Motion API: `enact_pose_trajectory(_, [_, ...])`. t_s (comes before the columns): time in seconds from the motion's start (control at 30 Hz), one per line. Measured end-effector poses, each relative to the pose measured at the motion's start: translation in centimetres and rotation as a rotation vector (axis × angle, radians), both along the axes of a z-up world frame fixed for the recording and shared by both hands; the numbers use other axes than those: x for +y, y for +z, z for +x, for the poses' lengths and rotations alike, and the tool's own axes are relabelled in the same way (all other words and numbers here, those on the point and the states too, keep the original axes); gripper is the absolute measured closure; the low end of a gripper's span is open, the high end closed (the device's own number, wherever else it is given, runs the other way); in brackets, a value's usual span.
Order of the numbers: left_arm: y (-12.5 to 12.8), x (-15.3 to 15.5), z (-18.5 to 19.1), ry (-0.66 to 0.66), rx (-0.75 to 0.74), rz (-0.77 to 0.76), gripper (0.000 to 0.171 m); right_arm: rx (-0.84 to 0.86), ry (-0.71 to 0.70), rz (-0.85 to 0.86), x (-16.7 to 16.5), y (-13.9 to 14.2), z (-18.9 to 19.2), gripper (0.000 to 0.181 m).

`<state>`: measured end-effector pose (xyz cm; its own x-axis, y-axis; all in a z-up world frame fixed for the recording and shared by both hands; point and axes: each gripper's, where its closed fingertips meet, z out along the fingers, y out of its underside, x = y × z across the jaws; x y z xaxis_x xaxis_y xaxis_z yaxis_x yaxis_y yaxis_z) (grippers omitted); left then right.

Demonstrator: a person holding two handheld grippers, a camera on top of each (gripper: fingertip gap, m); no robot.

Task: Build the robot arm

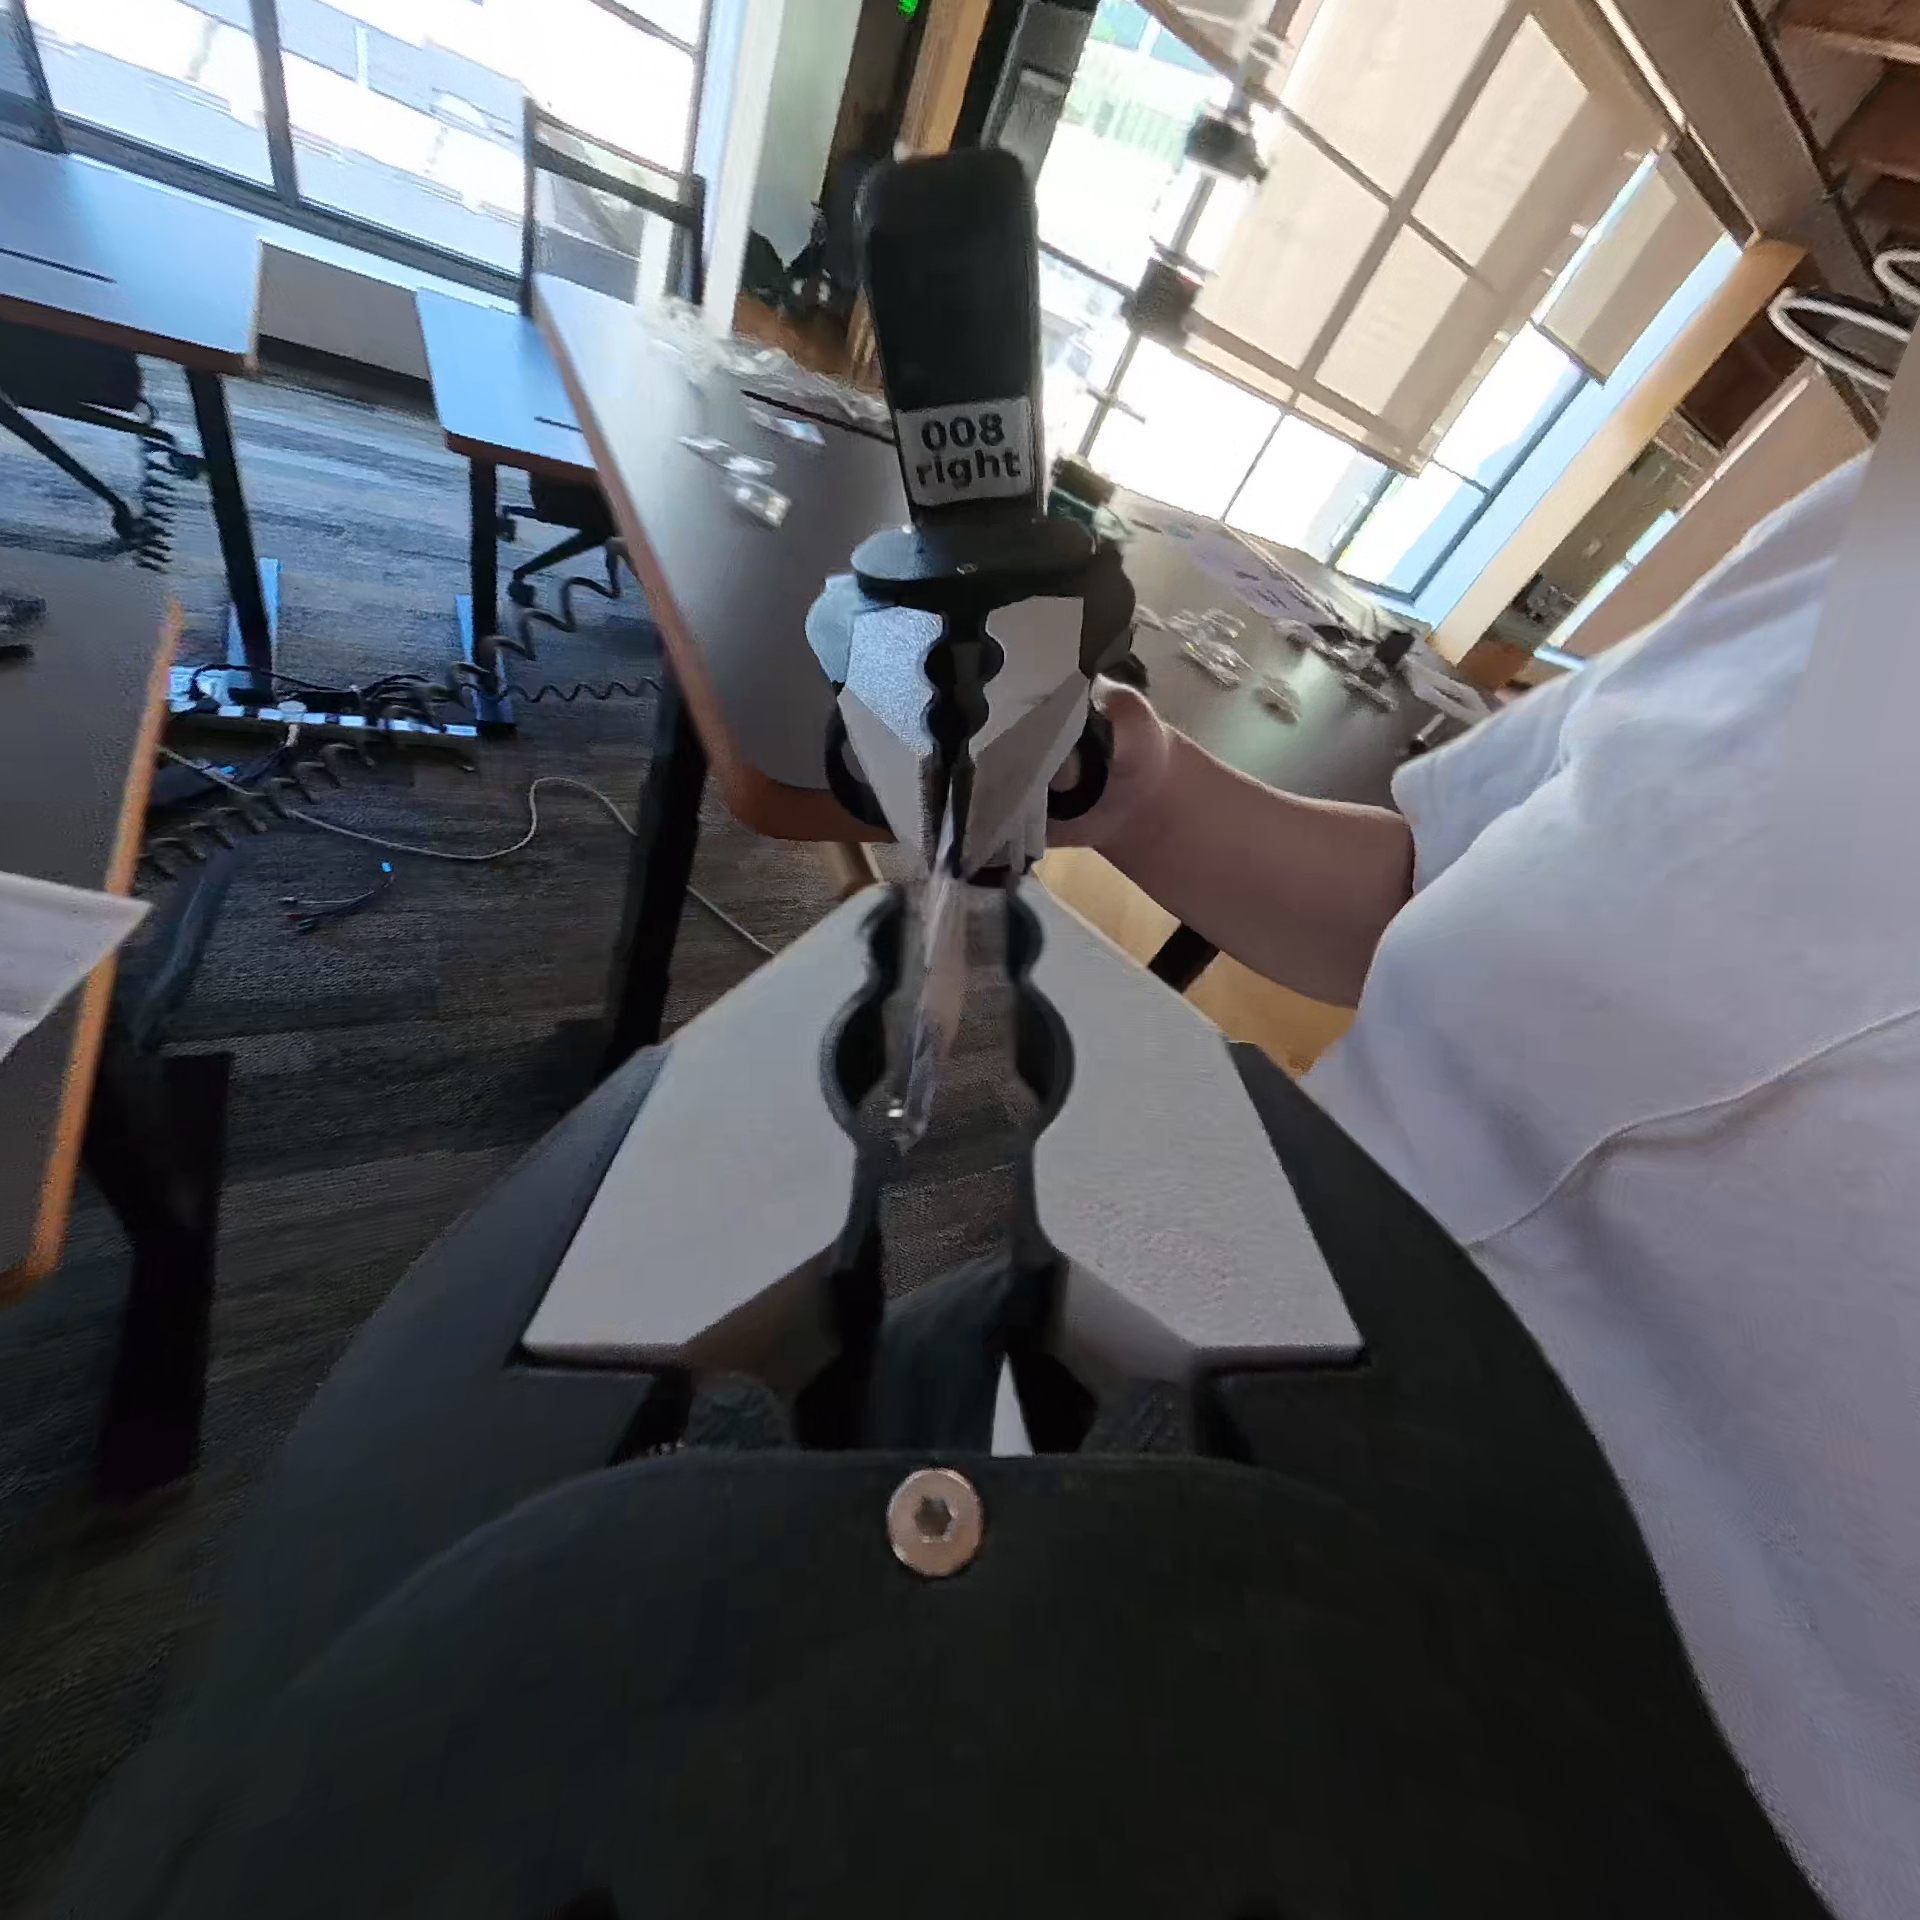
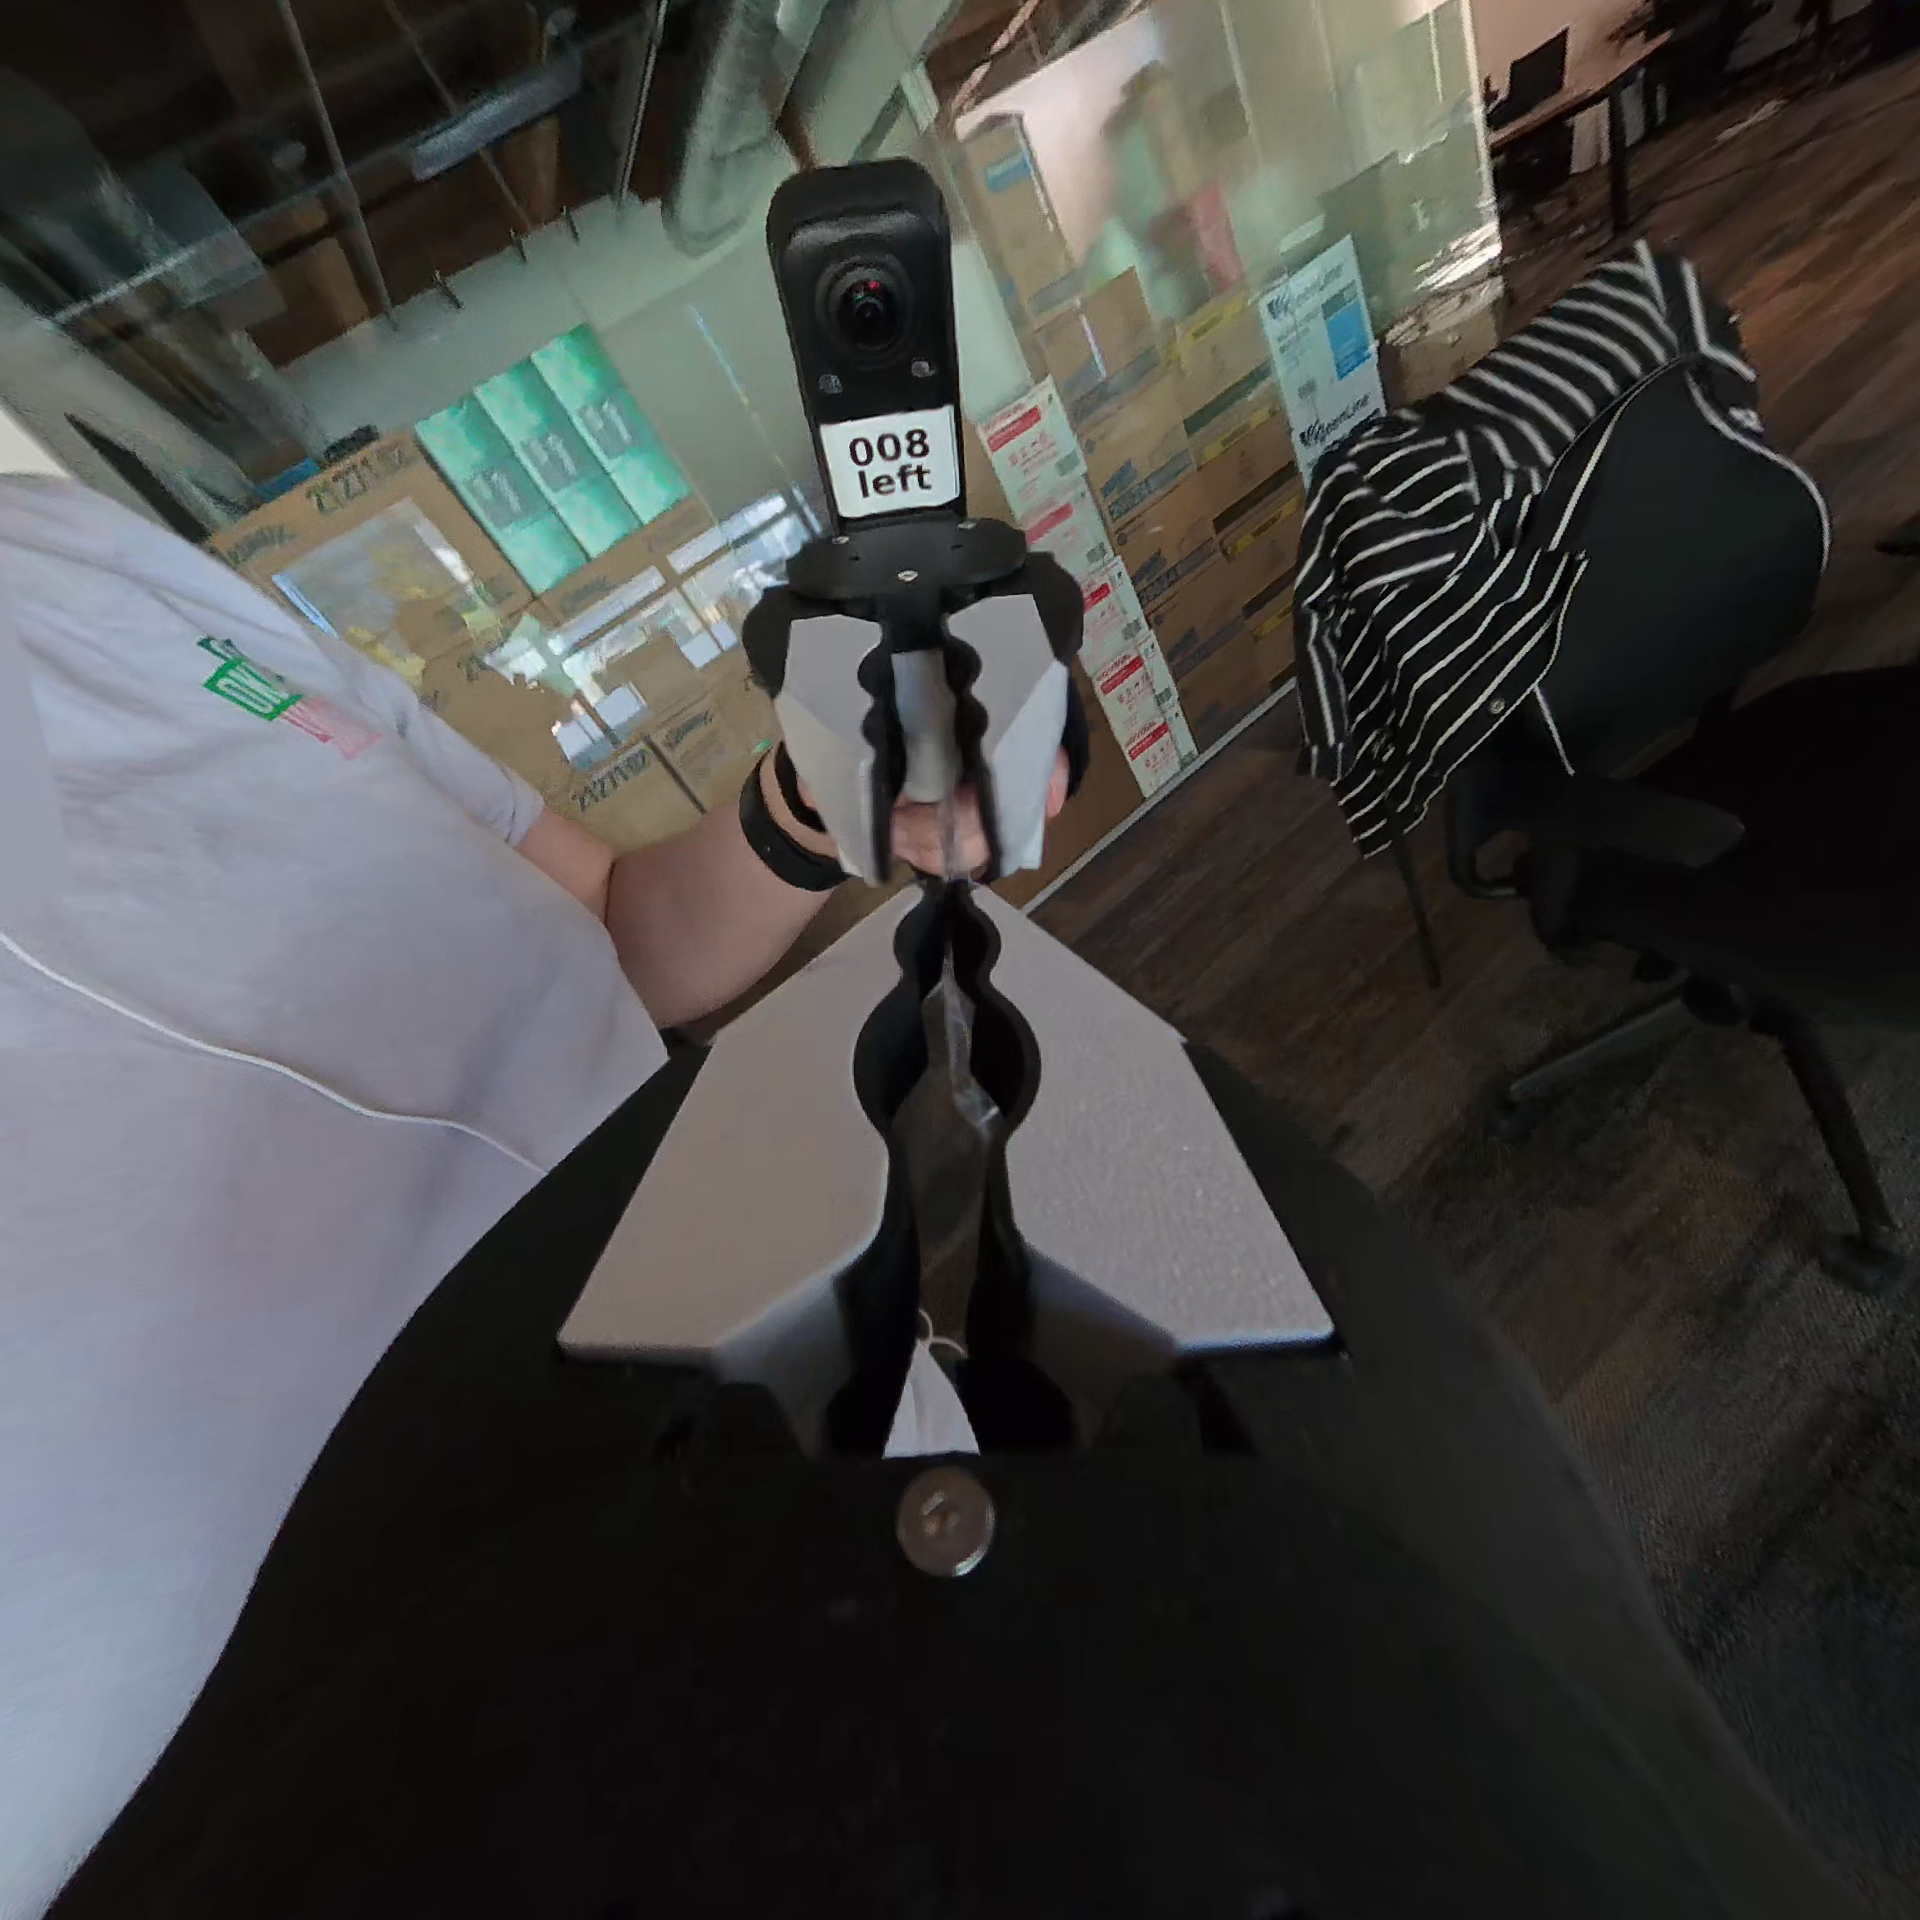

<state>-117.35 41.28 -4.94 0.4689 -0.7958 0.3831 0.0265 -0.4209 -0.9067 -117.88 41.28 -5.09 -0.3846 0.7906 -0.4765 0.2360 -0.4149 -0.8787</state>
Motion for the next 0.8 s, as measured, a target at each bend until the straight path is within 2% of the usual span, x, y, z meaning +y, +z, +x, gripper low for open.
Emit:
enact_pose_trajectory(0.03, [0.2, 1.0, -1.6, 0.015, -0.006, 0.001, 0.145, 0.009, -0.007, -0.015, 1.1, 0.2, -1.2, 0.181])
enact_pose_trajectory(0.07, [0.3, 1.9, -3.1, 0.024, -0.007, 0.009, 0.147, 0.017, -0.017, -0.028, 2.4, 0.3, -2.3, 0.181])
enact_pose_trajectory(0.1, [0.4, 3.0, -4.5, 0.027, -0.005, 0.017, 0.152, 0.021, -0.033, -0.035, 3.9, 0.4, -3.3, 0.181])
enact_pose_trajectory(0.17, [0.4, 5.4, -6.9, 0.012, -0.001, 0.025, 0.171, 0.025, -0.051, -0.053, 7.0, 0.7, -5.2, 0.181])
enact_pose_trajectory(0.3, [0.2, 12.1, -11.8, 0.105, 0.034, 0.004, 0.171, 0.005, -0.142, -0.07, 13.9, 1.2, -9.0, 0.181])
enact_pose_trajectory(0.4, [2.0, 16.5, -14.8, 0.167, -0.097, 0.062, 0.171, -0.008, -0.158, -0.059, 18.1, 1.1, -11.7, 0.181])
enact_pose_trajectory(0.43, [2.3, 18.3, -15.7, 0.179, -0.122, 0.056, 0.155, -0.004, -0.144, -0.083, 19.6, 1.1, -12.6, 0.181])
enact_pose_trajectory(0.47, [1.9, 20.1, -16.6, 0.184, -0.099, 0.04, 0.129, 0.009, -0.127, -0.111, 21.1, 1.2, -13.5, 0.181])
enact_pose_trajectory(0.5, [1.4, 21.7, -17.4, 0.178, -0.05, 0.043, 0.125, 0.028, -0.109, -0.132, 22.5, 1.3, -14.5, 0.181])
enact_pose_trajectory(0.57, [0.8, 24.5, -18.3, 0.133, 0.002, 0.082, 0.137, 0.039, -0.056, -0.142, 24.8, 1.2, -16.4, 0.181])
enact_pose_trajectory(0.67, [0.1, 28.0, -19.3, 0.064, -0.066, 0.041, 0.168, -0.006, -0.01, -0.109, 27.7, 0.2, -19.3, 0.181])
enact_pose_trajectory(0.8, [-1.0, 31.9, -22.4, 0.066, -0.145, 0.001, 0.171, -0.018, -0.005, -0.171, 31.6, -1.0, -22.5, 0.181])
